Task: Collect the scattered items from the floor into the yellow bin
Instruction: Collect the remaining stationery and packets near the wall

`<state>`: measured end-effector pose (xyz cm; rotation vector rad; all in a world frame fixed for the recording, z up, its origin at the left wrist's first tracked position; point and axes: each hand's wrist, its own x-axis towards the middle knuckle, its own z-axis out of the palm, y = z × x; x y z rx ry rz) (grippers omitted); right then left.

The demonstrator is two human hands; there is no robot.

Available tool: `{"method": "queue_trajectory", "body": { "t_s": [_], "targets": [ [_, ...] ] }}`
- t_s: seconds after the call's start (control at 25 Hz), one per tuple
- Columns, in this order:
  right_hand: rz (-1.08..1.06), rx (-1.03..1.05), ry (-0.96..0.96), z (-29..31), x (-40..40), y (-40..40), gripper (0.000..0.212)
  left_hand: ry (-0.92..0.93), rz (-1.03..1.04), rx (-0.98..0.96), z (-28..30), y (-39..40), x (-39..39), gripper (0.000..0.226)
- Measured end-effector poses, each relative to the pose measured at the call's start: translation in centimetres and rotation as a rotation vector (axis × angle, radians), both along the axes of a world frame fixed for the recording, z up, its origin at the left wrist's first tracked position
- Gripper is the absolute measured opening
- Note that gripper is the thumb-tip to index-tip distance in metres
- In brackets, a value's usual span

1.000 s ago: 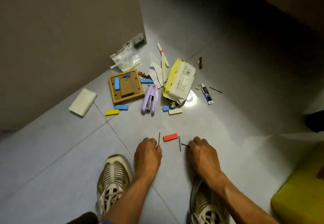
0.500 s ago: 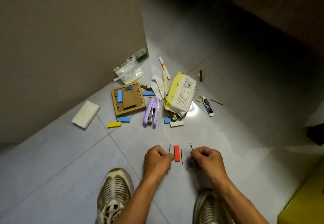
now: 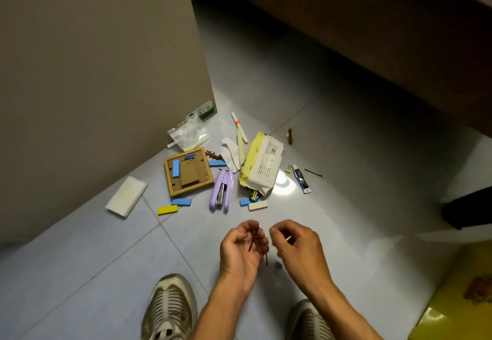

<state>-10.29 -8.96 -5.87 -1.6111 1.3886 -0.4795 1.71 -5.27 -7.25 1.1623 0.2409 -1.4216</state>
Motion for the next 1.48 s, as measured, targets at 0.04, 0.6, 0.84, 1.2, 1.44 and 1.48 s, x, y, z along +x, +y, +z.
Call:
{"method": "queue_trajectory", "body": {
  "t_s": [0.04,0.6,0.84,1.2,1.44,1.48],
  "targets": [
    [0.014,-0.056,0.140,-1.2,-0.7,0.0,0.010,-0.020,0.019,0.045,-0.3,-0.1,0.1,0.026],
    [0.493,-0.287,0.630,-8.2,-3.4,2.4,0.023,-0.045,0.071,0.387,-3.5,2.1,0.9,0.022],
    [0.161,0.025,0.239,-6.5,-0.4,1.1,0.013,-0.048,0.033,0.331,-4.2,2.2,0.5,0.046],
    [0.444,-0.145,0.817,-7.9,3.4,1.8,0.038,-0.096,0.148,0.370,-5.0,3.1,2.8,0.039],
    [0.355,-0.051,0.770,-8.0,3.6,2.0,0.038,-0.104,0.104,0.365,-4.7,3.0,1.8,0.037],
    [0.325,-0.018,0.748,-7.8,3.4,1.6,0.037,-0.109,0.097,0.366,-4.7,2.8,1.6,0.037]
  ]
}}
